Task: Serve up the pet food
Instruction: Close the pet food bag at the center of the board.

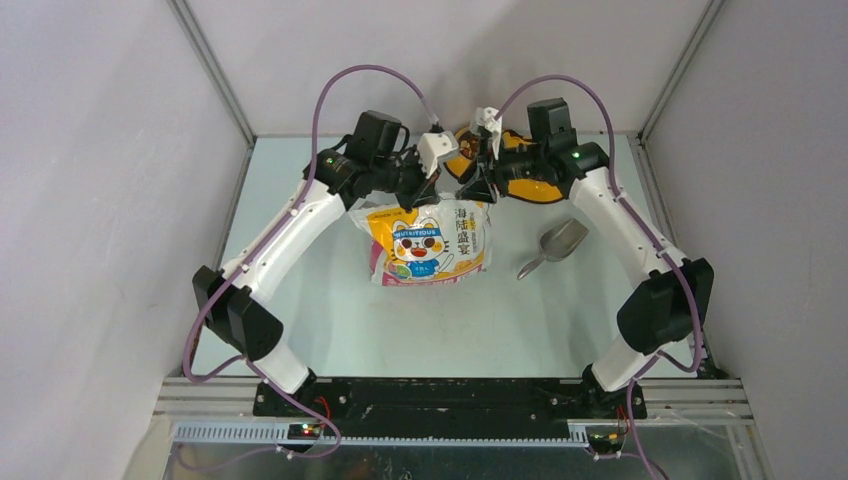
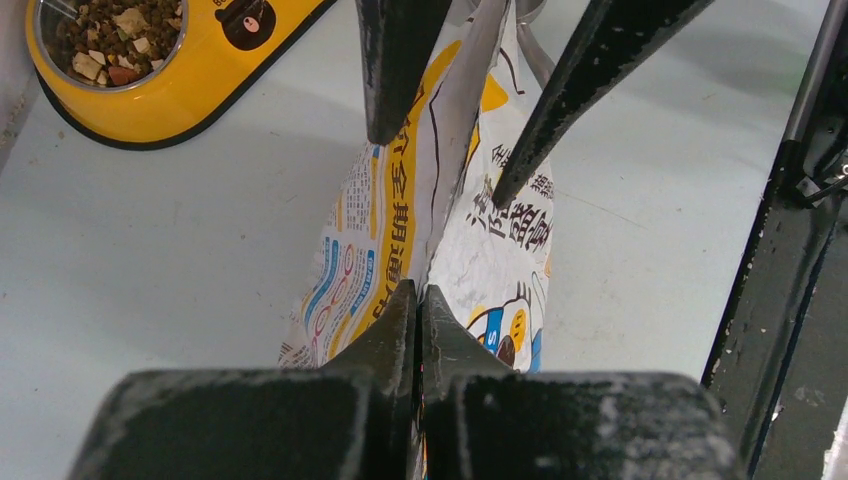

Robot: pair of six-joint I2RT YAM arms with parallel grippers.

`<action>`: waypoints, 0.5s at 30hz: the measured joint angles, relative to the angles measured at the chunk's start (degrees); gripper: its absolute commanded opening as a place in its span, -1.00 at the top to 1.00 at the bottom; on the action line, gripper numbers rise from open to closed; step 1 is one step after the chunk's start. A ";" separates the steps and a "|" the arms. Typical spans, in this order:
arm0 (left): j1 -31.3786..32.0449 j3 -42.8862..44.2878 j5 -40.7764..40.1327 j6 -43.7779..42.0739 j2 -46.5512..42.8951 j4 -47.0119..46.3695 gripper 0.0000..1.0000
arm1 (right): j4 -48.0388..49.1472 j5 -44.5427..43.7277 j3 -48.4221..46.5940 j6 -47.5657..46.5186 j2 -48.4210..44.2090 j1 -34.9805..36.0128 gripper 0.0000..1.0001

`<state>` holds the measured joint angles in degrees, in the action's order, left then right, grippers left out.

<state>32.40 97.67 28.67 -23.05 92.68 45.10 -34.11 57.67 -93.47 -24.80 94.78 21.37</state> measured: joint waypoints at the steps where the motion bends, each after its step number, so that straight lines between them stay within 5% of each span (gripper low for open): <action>1: -0.07 0.00 0.09 0.13 0.00 -0.02 1.00 | -0.15 -0.09 0.00 -0.92 -0.02 0.04 -0.05; 9: -0.35 -0.17 0.46 1.07 0.02 -0.35 1.00 | -2.89 -5.73 3.96 -12.68 -1.70 1.77 0.00; 11: -0.48 -0.17 0.63 1.60 0.11 -0.46 1.00 | -2.54 -7.32 5.38 -14.51 -2.43 1.79 0.18; 15: -0.76 -0.39 0.94 2.60 0.15 -0.87 1.00 | -1.01 -9.01 6.78 -15.52 -3.06 0.98 0.89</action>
<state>31.64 97.27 29.61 -20.45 92.84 44.23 -35.11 48.66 -86.70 -40.32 91.72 22.35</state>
